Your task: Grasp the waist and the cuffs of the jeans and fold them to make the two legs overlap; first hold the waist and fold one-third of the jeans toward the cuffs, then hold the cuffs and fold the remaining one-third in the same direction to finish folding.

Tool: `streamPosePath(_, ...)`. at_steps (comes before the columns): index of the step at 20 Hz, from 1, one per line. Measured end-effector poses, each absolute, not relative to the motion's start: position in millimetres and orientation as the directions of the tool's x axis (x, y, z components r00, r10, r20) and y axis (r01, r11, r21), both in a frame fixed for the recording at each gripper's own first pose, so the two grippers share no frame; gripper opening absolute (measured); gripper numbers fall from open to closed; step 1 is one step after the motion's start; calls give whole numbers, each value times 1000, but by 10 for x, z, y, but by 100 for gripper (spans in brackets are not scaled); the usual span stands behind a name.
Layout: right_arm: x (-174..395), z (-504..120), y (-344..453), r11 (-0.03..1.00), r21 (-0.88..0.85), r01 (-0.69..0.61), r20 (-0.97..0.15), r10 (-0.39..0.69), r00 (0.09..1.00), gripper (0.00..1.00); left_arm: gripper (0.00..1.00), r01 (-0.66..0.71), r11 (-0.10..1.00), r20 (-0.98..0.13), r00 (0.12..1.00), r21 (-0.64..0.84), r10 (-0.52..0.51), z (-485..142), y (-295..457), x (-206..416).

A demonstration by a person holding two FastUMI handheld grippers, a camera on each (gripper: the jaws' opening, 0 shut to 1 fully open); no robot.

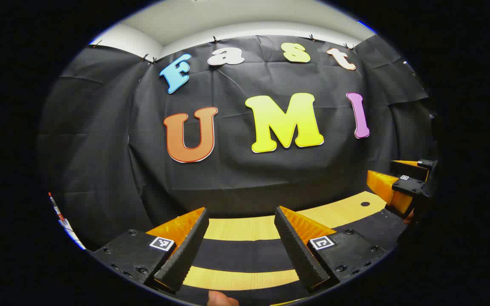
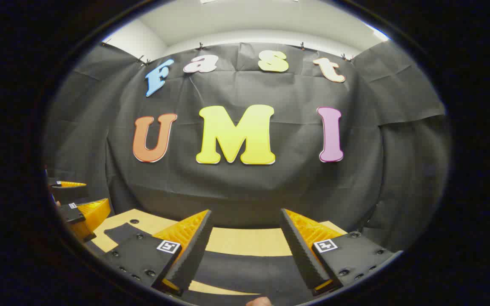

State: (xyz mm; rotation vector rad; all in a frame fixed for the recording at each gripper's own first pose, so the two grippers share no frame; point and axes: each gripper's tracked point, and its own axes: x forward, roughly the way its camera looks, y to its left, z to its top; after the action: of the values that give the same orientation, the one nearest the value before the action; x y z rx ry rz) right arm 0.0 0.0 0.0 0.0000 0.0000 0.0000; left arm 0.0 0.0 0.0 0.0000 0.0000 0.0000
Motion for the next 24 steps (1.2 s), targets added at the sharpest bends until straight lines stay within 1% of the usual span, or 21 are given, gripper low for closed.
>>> streamPosePath(1, -2, 1, 9, 1000, -2, -4, 2, 4, 1000, 94, 99, -6, 1000, -5, 1000, 1, 6, -14, 31, -6)
streamPosePath(7, 17, 0, 33, 999, -31, -5, 11, 6, 1000, 94, 99, -10, 1000, -18, 1000, -1, 10, -53, 81, 34)
streamPosePath(8, 22, -16, 42, 999, -38, -4, 5, 4, 1000, 97, 99, -8, 1000, -18, 1000, -2, 8, -59, 90, 36)
streamPosePath(9, 19, -34, 65, 999, -42, -7, 0, 7, 1000, 97, 99, -6, 1000, -20, 1000, -1, 6, -60, 90, 35)
streamPosePath(10, 14, -40, 74, 999, -45, -8, -3, 8, 1000, 94, 99, -5, 1000, -20, 1000, 0, 5, -63, 102, 54)
streamPosePath(20, -8, -20, 126, 998, -62, -11, 4, 12, 1000, 94, 99, 14, 1000, -27, 1000, 1, -14, -121, 124, 74)
streamPosePath(23, -16, -16, 146, 998, -66, -24, 9, 24, 1000, 94, 99, 0, 1000, -56, 998, -24, -2, -206, 221, 27)
streamPosePath(24, -7, -9, 135, 997, -67, -26, 8, 27, 1000, 97, 99, -8, 999, -86, 996, -47, 4, -284, 265, 9)
